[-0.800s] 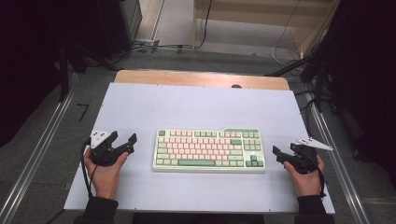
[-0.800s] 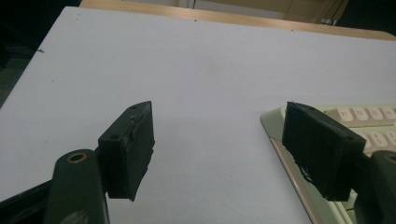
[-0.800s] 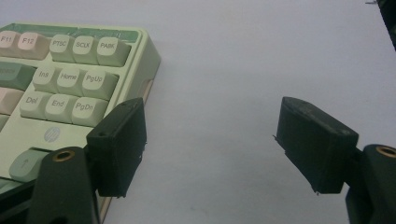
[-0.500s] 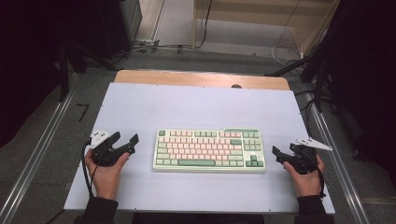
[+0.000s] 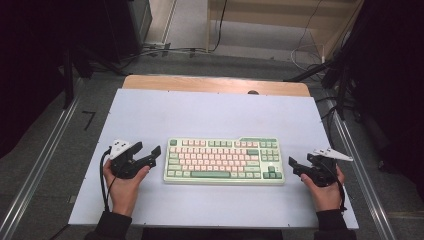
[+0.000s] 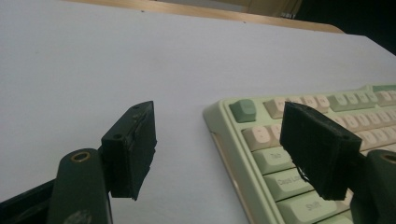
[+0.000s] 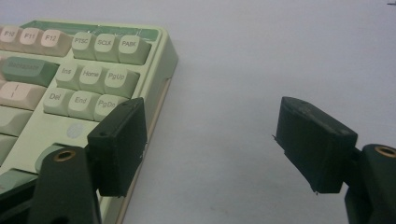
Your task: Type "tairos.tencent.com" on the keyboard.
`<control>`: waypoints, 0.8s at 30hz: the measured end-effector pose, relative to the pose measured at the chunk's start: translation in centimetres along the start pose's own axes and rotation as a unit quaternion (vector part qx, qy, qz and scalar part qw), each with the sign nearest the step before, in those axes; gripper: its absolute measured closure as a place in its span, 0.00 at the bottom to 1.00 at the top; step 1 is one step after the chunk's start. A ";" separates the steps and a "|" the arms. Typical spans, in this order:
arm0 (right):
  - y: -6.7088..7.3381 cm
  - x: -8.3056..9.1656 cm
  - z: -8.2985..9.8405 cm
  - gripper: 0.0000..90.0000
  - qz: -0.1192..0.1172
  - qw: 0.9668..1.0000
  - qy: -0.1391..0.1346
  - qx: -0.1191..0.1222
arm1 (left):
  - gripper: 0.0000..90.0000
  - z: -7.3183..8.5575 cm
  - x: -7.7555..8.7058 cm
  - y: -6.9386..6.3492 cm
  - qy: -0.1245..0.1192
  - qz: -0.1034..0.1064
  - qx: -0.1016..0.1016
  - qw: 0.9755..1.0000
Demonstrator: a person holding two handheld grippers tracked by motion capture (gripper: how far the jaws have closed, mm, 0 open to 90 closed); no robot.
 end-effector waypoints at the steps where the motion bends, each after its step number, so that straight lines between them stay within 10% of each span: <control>1: 0.0 0.0 0.0 0.26 0.000 1.000 0.000 0.000 | 0.31 0.0 0.0 0.0 0.000 0.000 0.000 1.000; 24: 0.4 0.0 0.0 0.26 -0.004 1.000 0.001 0.000 | 0.47 0.1 -1.2 -2.9 0.013 0.047 -0.038 0.998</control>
Point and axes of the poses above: each handheld gripper's, and its own axes: x roughly backward along the jaws, z roughly out of its underside, y roughly to its left, the point moved 3 cm from there along -x, roughly forward along the jaws, and after that the axes turned 4 degrees about x, right-handed, at the moved point
